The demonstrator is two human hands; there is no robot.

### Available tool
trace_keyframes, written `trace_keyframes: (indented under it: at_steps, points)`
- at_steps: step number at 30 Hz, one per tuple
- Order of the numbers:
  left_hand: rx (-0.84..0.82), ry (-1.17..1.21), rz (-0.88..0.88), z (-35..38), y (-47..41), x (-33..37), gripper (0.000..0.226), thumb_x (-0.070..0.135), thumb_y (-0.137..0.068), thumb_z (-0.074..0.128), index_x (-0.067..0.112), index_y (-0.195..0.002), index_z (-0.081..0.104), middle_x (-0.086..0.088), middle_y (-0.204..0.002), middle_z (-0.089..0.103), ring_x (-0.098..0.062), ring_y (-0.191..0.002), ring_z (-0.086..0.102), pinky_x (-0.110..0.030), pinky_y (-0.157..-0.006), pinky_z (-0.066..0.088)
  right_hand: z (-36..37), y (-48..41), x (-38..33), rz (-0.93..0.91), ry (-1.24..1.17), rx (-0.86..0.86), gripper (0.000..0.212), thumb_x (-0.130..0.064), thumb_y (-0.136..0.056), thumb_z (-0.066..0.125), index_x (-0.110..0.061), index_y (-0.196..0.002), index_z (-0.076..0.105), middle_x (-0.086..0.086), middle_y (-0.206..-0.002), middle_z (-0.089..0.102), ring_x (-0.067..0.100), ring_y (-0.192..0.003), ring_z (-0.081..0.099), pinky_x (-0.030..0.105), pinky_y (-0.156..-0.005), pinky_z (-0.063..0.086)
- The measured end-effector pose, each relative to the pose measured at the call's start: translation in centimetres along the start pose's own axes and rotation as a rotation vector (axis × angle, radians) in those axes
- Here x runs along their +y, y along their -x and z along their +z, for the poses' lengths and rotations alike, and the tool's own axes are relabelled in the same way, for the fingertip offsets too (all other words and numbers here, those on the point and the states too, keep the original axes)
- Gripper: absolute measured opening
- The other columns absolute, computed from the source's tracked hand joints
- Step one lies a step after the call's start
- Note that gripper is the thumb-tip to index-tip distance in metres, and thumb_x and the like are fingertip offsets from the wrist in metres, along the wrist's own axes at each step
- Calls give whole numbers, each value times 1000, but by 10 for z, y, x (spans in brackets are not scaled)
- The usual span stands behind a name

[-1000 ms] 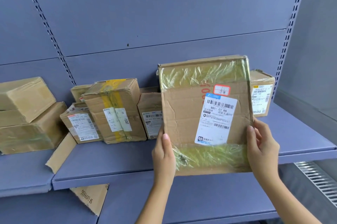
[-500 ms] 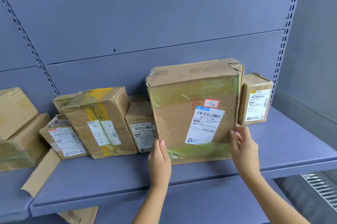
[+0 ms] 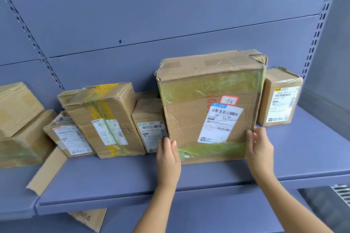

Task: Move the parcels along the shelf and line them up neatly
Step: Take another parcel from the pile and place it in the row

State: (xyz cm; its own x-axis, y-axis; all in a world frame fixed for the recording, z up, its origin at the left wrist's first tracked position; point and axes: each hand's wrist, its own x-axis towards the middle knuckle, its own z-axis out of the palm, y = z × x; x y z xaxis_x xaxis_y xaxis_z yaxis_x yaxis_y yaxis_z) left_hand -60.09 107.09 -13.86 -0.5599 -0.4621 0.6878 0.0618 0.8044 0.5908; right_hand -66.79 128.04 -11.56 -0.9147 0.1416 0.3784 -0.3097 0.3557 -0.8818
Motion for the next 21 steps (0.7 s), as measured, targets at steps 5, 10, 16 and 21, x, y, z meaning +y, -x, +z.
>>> trace_keyframes:
  at_steps: [5, 10, 16, 21]
  points:
    - [-52, 26, -110, -7, 6, 9, 38, 34, -99, 33, 1, -85, 46, -13, -81, 49, -27, -69, 43, -28, -62, 30, -8, 11, -12, 40, 0, -41, 15, -25, -102, 37, -17, -90, 36, 3, -79, 54, 32, -75, 49, 36, -57, 34]
    - [-203, 70, -258, -26, 1, 18, 26, 30, -100, 41, 6, -100, 52, -11, -99, 54, -31, -91, 53, -30, -67, 34, -21, 9, -20, 67, 50, -120, 15, -22, -101, 40, -9, -94, 40, 7, -99, 60, 25, -92, 54, 36, -69, 40]
    - [-185, 3, -323, -49, 0, 50, 60, 27, -93, 55, 6, -143, 29, -15, -141, 33, -31, -125, 41, -41, -96, 42, -26, 21, -33, 28, 148, -72, 48, -12, -98, 47, -3, -142, 33, 16, -148, 33, 33, -135, 34, 45, -107, 31]
    - [-217, -454, 212, -58, 24, 62, 79, 31, -81, 58, 6, -147, 24, -20, -151, 29, -37, -136, 32, -48, -110, 32, -21, 55, -26, -441, 572, -144, 69, -20, -84, 61, -8, -145, 31, 18, -151, 35, 42, -140, 26, 60, -108, 28]
